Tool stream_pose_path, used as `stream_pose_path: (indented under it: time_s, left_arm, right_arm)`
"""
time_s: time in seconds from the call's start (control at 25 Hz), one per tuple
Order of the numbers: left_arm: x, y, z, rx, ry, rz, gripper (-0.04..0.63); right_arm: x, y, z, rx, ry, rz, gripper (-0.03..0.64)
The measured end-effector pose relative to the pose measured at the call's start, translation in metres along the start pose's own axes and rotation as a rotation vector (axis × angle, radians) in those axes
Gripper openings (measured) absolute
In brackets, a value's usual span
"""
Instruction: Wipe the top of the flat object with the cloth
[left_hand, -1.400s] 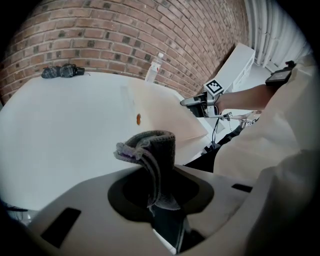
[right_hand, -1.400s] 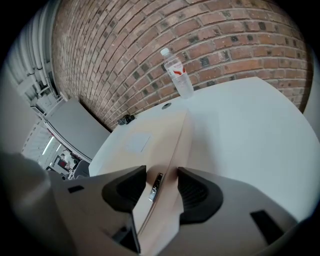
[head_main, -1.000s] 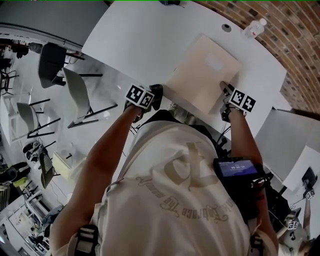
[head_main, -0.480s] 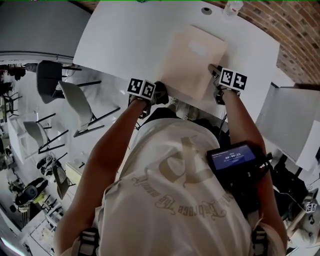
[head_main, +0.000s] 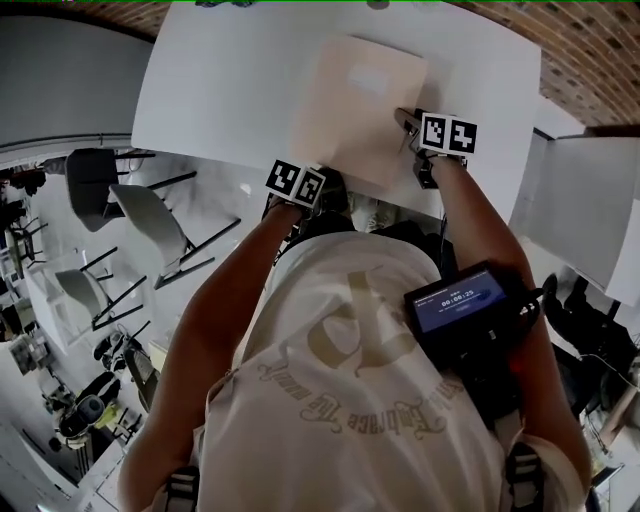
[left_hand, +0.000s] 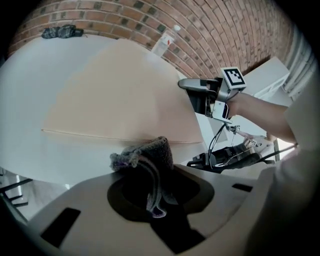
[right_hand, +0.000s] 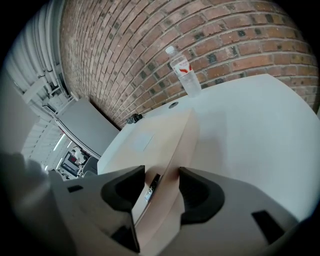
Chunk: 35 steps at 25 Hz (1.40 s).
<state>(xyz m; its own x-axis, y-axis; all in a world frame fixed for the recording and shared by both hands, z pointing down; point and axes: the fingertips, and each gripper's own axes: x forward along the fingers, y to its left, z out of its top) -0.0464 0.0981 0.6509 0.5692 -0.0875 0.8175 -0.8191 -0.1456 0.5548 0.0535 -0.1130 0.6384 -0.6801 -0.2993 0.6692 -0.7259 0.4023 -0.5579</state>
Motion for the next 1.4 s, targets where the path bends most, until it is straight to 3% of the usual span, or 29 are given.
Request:
stream_pose_path:
  time_s: [0.32, 0.56, 1.0, 1.2, 1.4]
  left_arm:
    - [0.035, -0.051, -0.004, 0.196, 0.116, -0.063, 0.103]
    - [0.052, -0.077, -0.001, 0.260, 0.159, -0.104, 0.103]
    - [0.070, -0.113, -0.001, 0.317, 0.166, -0.183, 0.101]
    - [0.070, -0.140, 0.015, 0.328, 0.085, -0.265, 0.101]
    - [0.062, -0.148, 0.010, 0.377, 0.064, -0.258, 0.101]
  right_arm:
    - [0.000, -0.002, 0.001, -0.006, -0.015, 0.005, 0.222]
    - [0.002, -0.003, 0.003, -0.007, -0.028, 0.012, 0.222]
    - [0.002, -0.002, 0.003, -0.007, -0.029, 0.022, 0.222]
    - [0.003, -0.001, 0.003, -0.008, -0.027, 0.029, 0.222]
    - [-0.005, -0.003, 0.003, 0.028, -0.024, 0.061, 0.224]
